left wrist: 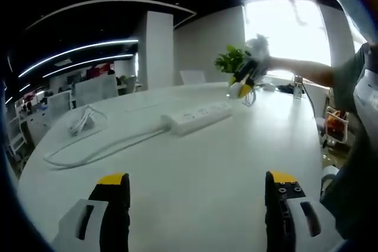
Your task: Straighten the power strip on the desk, plug the charger into it
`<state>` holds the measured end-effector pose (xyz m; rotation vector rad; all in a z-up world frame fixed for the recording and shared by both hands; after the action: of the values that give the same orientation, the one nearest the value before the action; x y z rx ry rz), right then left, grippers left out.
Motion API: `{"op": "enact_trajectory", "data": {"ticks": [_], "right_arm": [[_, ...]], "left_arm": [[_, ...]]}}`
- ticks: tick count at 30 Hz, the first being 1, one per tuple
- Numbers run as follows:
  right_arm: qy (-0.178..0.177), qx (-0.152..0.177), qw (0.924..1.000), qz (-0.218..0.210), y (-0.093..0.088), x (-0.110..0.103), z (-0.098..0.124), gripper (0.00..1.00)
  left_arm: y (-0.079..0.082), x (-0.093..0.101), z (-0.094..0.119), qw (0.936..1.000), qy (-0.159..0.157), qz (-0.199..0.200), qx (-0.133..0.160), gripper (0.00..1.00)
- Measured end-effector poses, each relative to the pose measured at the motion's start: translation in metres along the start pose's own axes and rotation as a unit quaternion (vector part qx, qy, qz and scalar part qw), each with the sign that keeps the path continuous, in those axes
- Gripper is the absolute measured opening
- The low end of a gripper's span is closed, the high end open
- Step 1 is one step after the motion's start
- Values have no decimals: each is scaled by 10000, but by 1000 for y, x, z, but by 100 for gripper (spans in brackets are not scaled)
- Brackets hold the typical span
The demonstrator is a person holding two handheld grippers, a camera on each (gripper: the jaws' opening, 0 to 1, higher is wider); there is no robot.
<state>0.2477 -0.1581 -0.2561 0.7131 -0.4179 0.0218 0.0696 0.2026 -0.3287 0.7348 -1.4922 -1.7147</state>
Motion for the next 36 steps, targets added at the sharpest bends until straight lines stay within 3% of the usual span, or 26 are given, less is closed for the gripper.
{"op": "enact_trajectory", "data": {"ticks": [24, 33, 36], "right_arm": [[117, -534, 9978, 382, 1, 5, -16, 24], [192, -827, 9950, 534, 8, 5, -19, 24], [244, -1068, 9917, 679, 13, 5, -21, 24]], "left_arm": [[0, 0, 1, 10000, -13, 22, 70, 98], [-1, 0, 2, 9999, -33, 28, 100, 98], [-1, 1, 2, 9999, -33, 20, 102, 98]]}}
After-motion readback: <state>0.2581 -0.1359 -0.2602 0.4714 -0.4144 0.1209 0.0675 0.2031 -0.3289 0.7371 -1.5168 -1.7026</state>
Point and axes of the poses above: the point that each gripper's makers call its tool centre point, and the gripper's own axes: z roughly backward along the fingers, x roughly to its right, y roughly out of its top, the point moved 8 cm from there along z, roughly backward along the fingers, and after that the axes turned 13 degrees about x, right-handed, at the moved point
